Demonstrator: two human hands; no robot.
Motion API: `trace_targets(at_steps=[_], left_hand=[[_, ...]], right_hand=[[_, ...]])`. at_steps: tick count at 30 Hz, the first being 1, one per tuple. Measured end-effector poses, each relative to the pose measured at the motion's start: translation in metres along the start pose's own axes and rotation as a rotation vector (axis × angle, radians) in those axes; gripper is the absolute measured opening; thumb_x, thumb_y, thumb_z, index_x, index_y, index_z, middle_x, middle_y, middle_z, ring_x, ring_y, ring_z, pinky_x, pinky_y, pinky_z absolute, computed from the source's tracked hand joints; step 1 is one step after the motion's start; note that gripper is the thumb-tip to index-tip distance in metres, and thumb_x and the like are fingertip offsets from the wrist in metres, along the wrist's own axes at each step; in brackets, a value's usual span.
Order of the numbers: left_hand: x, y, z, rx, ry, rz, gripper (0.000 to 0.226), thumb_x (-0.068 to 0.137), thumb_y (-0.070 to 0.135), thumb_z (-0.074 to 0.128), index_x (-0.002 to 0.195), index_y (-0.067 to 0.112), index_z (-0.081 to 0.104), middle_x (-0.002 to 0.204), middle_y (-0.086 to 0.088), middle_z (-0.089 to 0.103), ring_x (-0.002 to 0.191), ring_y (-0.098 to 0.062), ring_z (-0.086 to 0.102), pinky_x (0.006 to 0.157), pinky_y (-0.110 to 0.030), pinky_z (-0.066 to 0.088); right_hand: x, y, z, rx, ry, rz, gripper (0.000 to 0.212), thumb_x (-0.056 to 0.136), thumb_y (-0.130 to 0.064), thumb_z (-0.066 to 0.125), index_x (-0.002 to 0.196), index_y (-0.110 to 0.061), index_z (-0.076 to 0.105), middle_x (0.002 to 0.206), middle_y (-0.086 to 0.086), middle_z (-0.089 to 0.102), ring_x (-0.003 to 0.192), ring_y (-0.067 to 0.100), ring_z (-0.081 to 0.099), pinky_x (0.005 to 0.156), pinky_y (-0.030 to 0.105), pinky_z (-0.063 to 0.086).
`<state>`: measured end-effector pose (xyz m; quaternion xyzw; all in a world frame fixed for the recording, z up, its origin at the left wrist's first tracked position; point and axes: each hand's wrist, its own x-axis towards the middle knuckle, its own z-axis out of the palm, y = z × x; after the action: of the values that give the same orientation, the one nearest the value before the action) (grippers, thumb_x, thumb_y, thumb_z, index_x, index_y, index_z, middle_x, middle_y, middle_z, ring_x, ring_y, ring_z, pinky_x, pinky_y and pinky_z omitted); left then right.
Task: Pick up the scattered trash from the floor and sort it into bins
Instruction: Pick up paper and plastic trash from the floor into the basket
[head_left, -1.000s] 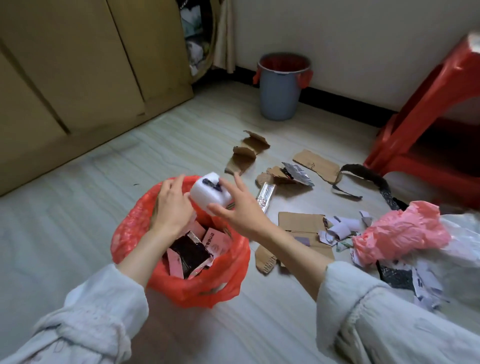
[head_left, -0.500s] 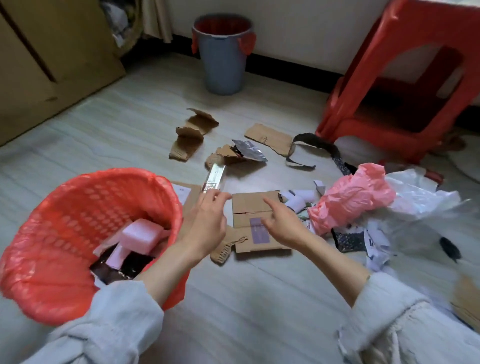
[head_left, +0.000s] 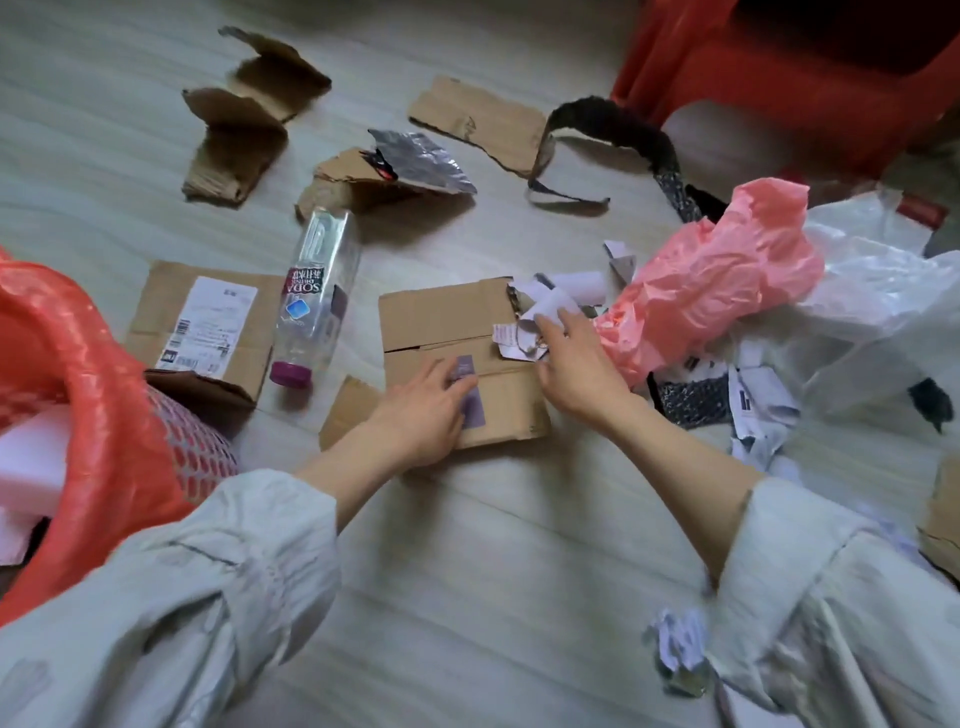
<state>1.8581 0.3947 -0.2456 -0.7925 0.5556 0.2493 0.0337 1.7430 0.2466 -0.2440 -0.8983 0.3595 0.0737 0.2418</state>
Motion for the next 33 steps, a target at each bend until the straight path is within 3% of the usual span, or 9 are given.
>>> trace_targets(at_steps=[3, 8, 13, 18, 21, 24, 28, 31, 33], left_hand=[[0.008, -0.009, 0.008, -0.055, 0.065, 0.004, 0.047, 0.096, 0.027, 0.038, 0.142, 0.018, 0.029, 0.152, -0.013, 0.019, 0.138, -0.028, 0.023, 0.105, -0.044, 0.034], [0.028, -0.001, 0.006, -0.102, 0.177, 0.015, 0.054, 0.094, 0.02, 0.04, 0.145, 0.018, 0.023, 0.153, -0.013, 0.014, 0.138, -0.029, 0.019, 0.11, -0.04, 0.027], [0.069, 0.026, 0.002, -0.268, 0.223, -0.059, 0.068, 0.095, 0.032, 0.043, 0.148, 0.015, 0.004, 0.154, -0.013, 0.007, 0.141, -0.028, 0.008, 0.113, -0.039, 0.013], [0.075, 0.039, 0.015, -0.158, 0.129, 0.02, 0.067, 0.092, 0.037, 0.048, 0.147, 0.02, 0.013, 0.154, -0.012, 0.008, 0.14, -0.029, 0.009, 0.111, -0.041, 0.019], [0.055, 0.052, 0.026, -0.067, 0.166, 0.071, 0.059, 0.088, 0.04, 0.052, 0.139, 0.022, 0.03, 0.144, -0.009, 0.028, 0.128, -0.028, 0.03, 0.1, -0.038, 0.027], [0.033, 0.061, 0.037, -0.022, 0.199, 0.163, 0.051, 0.079, 0.035, 0.063, 0.126, 0.019, 0.048, 0.117, -0.012, 0.05, 0.104, -0.033, 0.048, 0.078, -0.037, 0.036], [0.008, 0.066, 0.056, 0.003, 0.208, 0.245, 0.035, 0.069, 0.022, 0.074, 0.1, 0.015, 0.061, 0.08, -0.011, 0.054, 0.071, -0.031, 0.054, 0.052, -0.031, 0.033], [-0.004, 0.071, 0.064, -0.065, 0.175, 0.212, 0.03, 0.072, 0.011, 0.067, 0.101, 0.011, 0.06, 0.081, -0.013, 0.052, 0.077, -0.034, 0.053, 0.05, -0.032, 0.031], [-0.01, 0.073, 0.065, -0.095, 0.162, 0.198, 0.03, 0.079, 0.011, 0.059, 0.109, 0.011, 0.057, 0.088, -0.014, 0.049, 0.086, -0.033, 0.05, 0.053, -0.035, 0.036]], right_hand=[[0.036, 0.007, 0.001, -0.082, 0.042, 0.008, 0.062, 0.092, -0.022, 0.049, 0.146, -0.012, 0.02, 0.153, 0.021, 0.01, 0.142, 0.037, 0.005, 0.116, 0.047, 0.011], [0.068, 0.029, -0.006, -0.229, -0.137, 0.08, 0.091, 0.084, -0.044, 0.06, 0.149, -0.024, 0.0, 0.157, 0.011, -0.012, 0.143, 0.035, -0.014, 0.115, 0.049, 0.004], [0.065, 0.036, -0.001, -0.273, -0.18, 0.036, 0.089, 0.079, -0.053, 0.06, 0.147, -0.032, 0.007, 0.154, 0.011, 0.009, 0.14, 0.038, 0.007, 0.112, 0.051, 0.021], [0.015, 0.031, 0.013, -0.239, -0.053, 0.034, 0.072, 0.086, -0.049, 0.052, 0.147, -0.033, 0.016, 0.139, 0.012, 0.033, 0.121, 0.036, 0.031, 0.097, 0.044, 0.036], [-0.033, 0.037, 0.031, -0.231, 0.005, 0.02, 0.075, 0.083, -0.045, 0.055, 0.147, -0.033, 0.017, 0.134, 0.011, 0.035, 0.114, 0.034, 0.034, 0.092, 0.042, 0.038], [-0.07, 0.048, 0.042, -0.199, -0.012, 0.028, 0.079, 0.077, -0.045, 0.063, 0.144, -0.025, 0.026, 0.137, 0.01, 0.035, 0.115, 0.033, 0.034, 0.093, 0.042, 0.039], [-0.096, 0.061, 0.047, -0.222, -0.084, -0.016, 0.084, 0.07, -0.045, 0.069, 0.139, -0.015, 0.033, 0.142, 0.011, 0.032, 0.128, 0.035, 0.029, 0.101, 0.043, 0.036], [-0.109, 0.063, 0.046, -0.215, -0.146, -0.038, 0.087, 0.07, -0.044, 0.071, 0.141, -0.018, 0.029, 0.145, 0.01, 0.027, 0.132, 0.033, 0.024, 0.104, 0.043, 0.035], [-0.117, 0.06, 0.046, -0.22, -0.146, -0.03, 0.078, 0.076, -0.041, 0.066, 0.141, -0.019, 0.029, 0.14, 0.007, 0.032, 0.125, 0.03, 0.031, 0.096, 0.038, 0.037]])
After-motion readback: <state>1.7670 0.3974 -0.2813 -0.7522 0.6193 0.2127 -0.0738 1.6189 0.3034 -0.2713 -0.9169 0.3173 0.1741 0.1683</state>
